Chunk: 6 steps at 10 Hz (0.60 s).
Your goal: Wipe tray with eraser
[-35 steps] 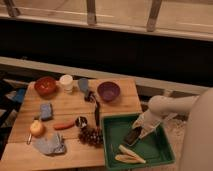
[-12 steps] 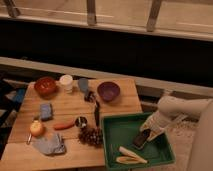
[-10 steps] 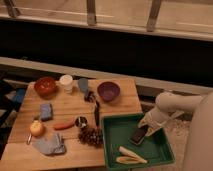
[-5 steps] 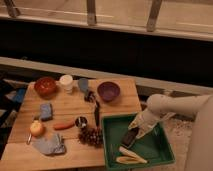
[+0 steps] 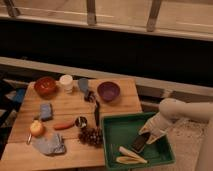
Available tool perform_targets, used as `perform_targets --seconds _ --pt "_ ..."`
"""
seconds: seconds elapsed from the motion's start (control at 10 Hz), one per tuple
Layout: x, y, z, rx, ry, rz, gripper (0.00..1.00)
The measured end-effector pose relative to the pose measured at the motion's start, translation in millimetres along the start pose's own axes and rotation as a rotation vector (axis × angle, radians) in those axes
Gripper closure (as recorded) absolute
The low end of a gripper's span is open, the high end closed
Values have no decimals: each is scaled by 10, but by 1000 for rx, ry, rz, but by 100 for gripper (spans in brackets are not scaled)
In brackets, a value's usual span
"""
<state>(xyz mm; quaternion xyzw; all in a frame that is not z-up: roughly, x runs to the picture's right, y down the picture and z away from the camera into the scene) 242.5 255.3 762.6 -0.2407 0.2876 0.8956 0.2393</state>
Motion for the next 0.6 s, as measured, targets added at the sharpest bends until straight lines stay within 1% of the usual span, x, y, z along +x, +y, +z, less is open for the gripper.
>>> perform_targets --seconds 0.1,0.3,0.4,0.5,0.6 --pt "-78 -15 -24 -9 -1 -4 91" --pt "-131 26 -36 -25 6 -25 91" --pt "-75 92 -11 -31 20 -52 91" --pt "35 172 30 -31 37 -80 91" --pt "174 252 86 -22 55 -103 91"
